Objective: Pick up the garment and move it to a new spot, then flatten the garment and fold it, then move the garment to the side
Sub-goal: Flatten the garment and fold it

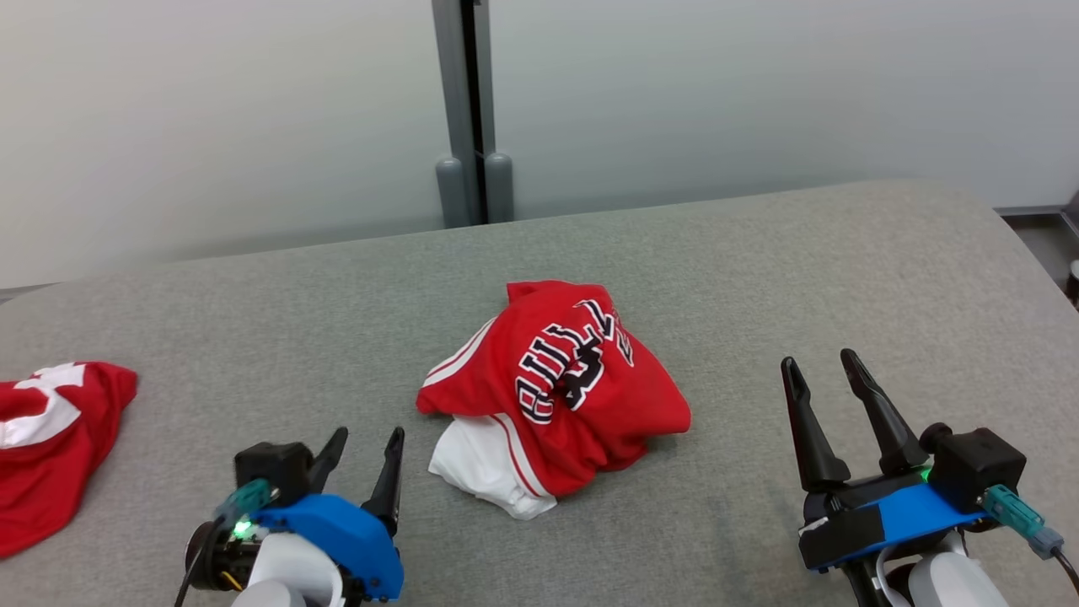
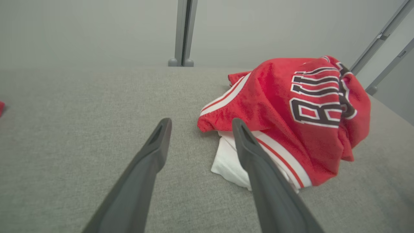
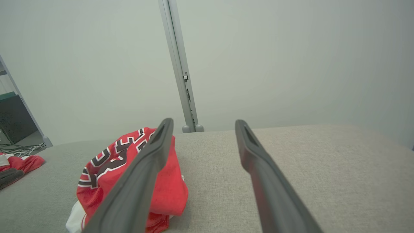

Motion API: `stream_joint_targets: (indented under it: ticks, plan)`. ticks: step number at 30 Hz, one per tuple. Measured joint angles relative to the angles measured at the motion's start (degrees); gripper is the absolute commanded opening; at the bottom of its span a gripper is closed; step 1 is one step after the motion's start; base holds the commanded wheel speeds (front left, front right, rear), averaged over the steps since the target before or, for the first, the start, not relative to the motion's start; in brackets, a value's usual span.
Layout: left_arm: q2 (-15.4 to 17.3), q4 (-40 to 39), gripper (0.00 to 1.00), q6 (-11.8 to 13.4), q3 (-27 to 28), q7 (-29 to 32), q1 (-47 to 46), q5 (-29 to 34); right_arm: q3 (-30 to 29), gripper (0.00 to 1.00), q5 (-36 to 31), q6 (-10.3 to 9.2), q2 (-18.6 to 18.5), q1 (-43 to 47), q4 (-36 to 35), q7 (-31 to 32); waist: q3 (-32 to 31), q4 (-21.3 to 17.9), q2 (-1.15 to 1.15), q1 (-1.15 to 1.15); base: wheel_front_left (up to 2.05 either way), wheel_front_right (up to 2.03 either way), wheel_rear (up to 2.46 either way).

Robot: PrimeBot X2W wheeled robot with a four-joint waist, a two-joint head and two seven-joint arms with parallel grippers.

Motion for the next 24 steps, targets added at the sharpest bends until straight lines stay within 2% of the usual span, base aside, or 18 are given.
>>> stream_joint_targets:
  ticks: [4,5,8,16,17,18,19,20,24]
  plan:
    - [0.2,4.4,1.0,-0.8,-1.9,8.8,-3.6,-1.9,0.4,1.0,0.1,0.0,0.0,-0.5,0.0,0.0,1.1,-1.8,0.0,0.0,0.0,0.0,0.0]
    - [0.2,4.4,1.0,-0.8,-1.9,8.8,-3.6,-1.9,0.4,1.0,0.1,0.0,0.0,-0.5,0.0,0.0,1.1,-1.8,0.0,0.0,0.0,0.0,0.0]
    - [0.5,8.5,1.0,-1.3,-3.2,14.4,-6.6,-3.4,0.4,1.0,0.3,0.01,0.0,-1.3,-0.1,0.0,2.4,-3.8,0.0,0.0,0.0,0.0,0.0]
    - [1.1,15.6,1.0,-1.8,-6.0,16.4,-11.6,-2.9,1.0,1.0,0.5,0.0,0.0,-2.6,-0.2,0.0,4.8,-7.0,0.0,0.0,0.0,0.0,0.0]
    - [1.1,16.6,0.93,-1.8,-6.2,16.4,-12.2,-3.1,1.0,1.0,0.5,0.0,0.1,-2.8,-0.2,0.0,5.0,-7.3,0.0,0.0,0.0,0.0,0.0]
    - [1.1,17.4,0.49,-1.9,-6.6,16.4,-12.7,-3.4,1.1,1.0,0.5,0.0,0.1,-3.0,-0.2,0.0,5.2,-7.5,0.0,0.0,0.0,0.0,0.0]
    - [1.1,18.1,0.16,-1.9,-6.9,16.2,-13.1,-3.5,1.2,1.0,0.5,0.01,0.1,-3.1,-0.2,0.0,5.2,-7.6,0.0,0.01,0.0,0.0,0.0]
    - [1.0,18.6,0.0,-1.9,-7.0,15.5,-13.4,-3.8,1.1,1.0,0.5,0.0,0.2,-3.2,-0.2,0.0,5.2,-7.6,0.0,0.0,0.0,0.0,0.0]
    - [0.8,19.5,0.0,-2.0,-7.8,13.4,-14.0,-4.5,0.3,1.0,0.5,0.0,0.2,-3.1,-0.2,0.0,4.7,-6.9,0.0,0.0,0.0,0.0,0.0]
